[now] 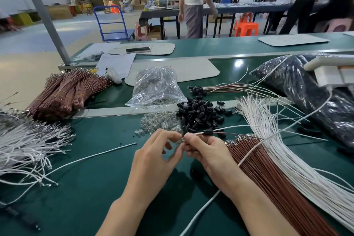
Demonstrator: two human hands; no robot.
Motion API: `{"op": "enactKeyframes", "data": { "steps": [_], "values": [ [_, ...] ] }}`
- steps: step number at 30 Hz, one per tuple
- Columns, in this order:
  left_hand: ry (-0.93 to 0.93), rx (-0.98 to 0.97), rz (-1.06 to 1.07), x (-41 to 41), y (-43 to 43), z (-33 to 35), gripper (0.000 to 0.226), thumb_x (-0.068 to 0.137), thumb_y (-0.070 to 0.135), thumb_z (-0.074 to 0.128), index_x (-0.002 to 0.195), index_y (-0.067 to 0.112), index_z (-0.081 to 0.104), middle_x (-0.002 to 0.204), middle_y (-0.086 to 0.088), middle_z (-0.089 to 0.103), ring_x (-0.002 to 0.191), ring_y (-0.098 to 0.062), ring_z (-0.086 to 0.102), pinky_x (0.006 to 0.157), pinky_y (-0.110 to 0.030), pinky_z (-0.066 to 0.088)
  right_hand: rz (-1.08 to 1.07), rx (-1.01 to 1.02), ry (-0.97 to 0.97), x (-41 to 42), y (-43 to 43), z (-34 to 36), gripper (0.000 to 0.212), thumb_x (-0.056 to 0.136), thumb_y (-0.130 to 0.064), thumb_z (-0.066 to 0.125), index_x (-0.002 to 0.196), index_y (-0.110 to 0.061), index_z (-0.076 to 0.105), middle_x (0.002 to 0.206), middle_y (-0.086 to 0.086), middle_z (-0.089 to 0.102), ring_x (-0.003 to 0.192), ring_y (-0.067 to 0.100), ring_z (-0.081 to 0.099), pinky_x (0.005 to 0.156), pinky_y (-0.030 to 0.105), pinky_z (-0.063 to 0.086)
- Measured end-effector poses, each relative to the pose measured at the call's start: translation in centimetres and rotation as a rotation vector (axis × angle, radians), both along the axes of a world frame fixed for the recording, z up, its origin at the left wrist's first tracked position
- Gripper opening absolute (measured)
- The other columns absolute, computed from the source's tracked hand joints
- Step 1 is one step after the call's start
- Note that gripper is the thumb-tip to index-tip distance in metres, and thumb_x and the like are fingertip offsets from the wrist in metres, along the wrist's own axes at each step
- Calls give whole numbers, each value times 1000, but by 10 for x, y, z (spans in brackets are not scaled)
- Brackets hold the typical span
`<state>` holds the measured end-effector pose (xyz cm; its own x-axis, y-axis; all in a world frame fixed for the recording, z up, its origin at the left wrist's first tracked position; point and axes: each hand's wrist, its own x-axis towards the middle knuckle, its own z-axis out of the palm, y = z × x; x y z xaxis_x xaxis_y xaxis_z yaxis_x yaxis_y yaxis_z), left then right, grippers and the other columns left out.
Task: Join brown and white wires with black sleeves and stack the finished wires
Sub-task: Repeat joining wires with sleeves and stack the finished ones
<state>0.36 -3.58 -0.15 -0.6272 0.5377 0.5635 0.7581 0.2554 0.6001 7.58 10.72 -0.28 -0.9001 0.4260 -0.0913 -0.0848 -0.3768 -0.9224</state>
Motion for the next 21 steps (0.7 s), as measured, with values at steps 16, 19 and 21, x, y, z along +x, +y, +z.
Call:
{"op": "enactKeyframes", "data": {
  "steps": [16,19,21],
  "values": [
    [-16,47,28,-4,-1,-3,11,91,36,66,97,37,58,94,18,62,82,-6,61,71,-28,51,-15,-124,27,-1,0,5,56,69,-46,84,111,-12,72,93,9,75,75,16,71,64,22,56],
    [-26,80,36,-7,-2,-3,7,93,45,59,97,39,57,93,17,62,83,-9,62,72,-29,51,-88,-194,41,0,3,8,56,73,-51,74,114,-12,69,91,9,74,71,17,69,60,26,57],
    [-36,91,42,-8,-3,-3,9,93,49,57,97,41,56,95,18,62,84,-10,63,73,-26,50,-127,-225,68,3,7,9,41,80,-46,69,107,-16,75,90,9,73,69,16,68,59,27,57]
  ]
}}
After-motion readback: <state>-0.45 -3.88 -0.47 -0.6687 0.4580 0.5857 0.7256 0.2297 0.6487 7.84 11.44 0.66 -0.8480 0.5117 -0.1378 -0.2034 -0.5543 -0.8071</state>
